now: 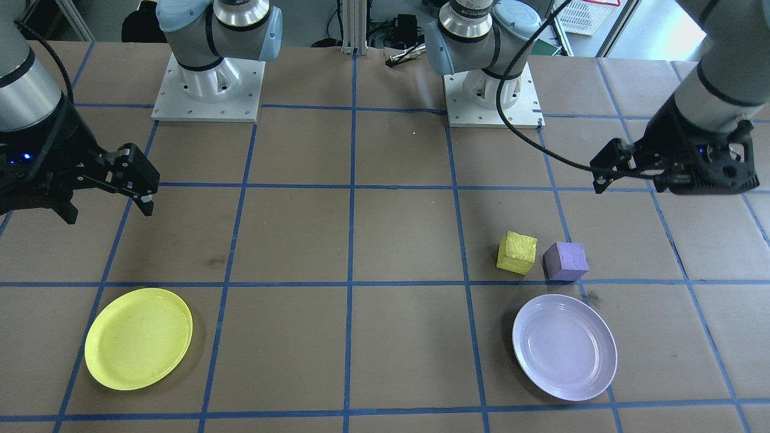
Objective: Sort blocks by color into plates
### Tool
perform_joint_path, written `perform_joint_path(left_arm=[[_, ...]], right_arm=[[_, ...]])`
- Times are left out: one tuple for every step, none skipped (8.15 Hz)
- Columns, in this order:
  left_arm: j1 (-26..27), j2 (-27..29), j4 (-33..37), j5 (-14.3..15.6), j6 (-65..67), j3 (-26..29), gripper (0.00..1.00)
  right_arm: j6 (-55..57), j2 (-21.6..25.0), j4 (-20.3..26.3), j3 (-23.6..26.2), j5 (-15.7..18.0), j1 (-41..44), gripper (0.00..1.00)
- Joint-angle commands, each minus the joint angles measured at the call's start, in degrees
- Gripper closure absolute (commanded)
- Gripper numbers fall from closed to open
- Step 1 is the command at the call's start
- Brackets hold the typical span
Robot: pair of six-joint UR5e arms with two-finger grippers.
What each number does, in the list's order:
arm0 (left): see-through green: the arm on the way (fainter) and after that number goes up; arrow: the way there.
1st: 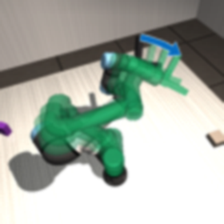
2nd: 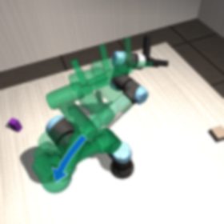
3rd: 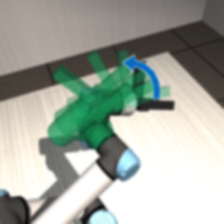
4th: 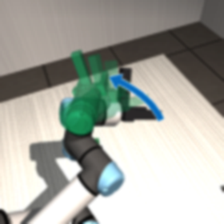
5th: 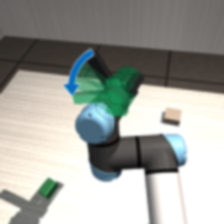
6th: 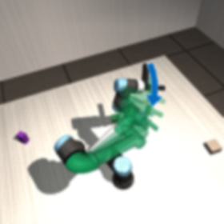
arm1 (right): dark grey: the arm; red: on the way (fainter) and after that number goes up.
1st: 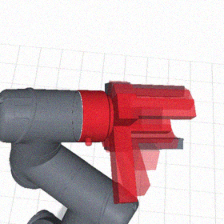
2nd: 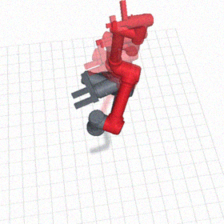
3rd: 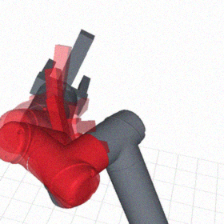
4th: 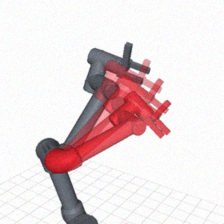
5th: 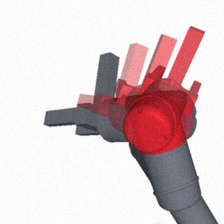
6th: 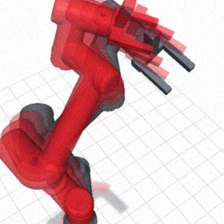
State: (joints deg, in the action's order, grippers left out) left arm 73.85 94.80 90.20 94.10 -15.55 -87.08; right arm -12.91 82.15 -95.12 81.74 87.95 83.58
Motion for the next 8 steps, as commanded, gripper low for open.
perform_joint_path(left_arm=[[-0.63,11.95,-7.32,1.08,-0.1,-0.28,0.0],[-0.63,13.98,-7.58,4.3,0.25,-0.54,0.0],[-0.55,15.74,-9.67,5.03,0.78,-1.85,0.0],[-0.63,17.33,-13.78,4.78,0.43,-4.91,0.0],[-0.63,17.17,-19.57,4.95,0.17,-9.2,0.0],[-0.63,17.08,-22.76,5.12,0.08,-12.03,0.0],[-0.63,17.78,-23.14,5.04,-0.62,-12.58,0.0],[-0.72,17.87,-23.14,5.04,-2.8,-12.5,0.0]], right_arm=[[0.25,-0.33,-0.15,0.08,-0.14,0.0,0.0],[0.51,-0.24,-0.15,0.08,0.38,0.0,0.0],[0.6,0.02,-0.15,0.08,1.08,0.0,0.0],[0.25,0.11,-0.15,0.0,1.18,0.0,0.0],[0.08,0.2,0.2,0.08,1.26,0.0,0.0],[-0.01,0.2,0.81,0.08,2.13,0.0,0.0],[-0.01,0.29,0.81,0.0,3.27,0.0,0.0],[-0.01,0.11,0.03,0.08,3.46,0.0,0.0]])
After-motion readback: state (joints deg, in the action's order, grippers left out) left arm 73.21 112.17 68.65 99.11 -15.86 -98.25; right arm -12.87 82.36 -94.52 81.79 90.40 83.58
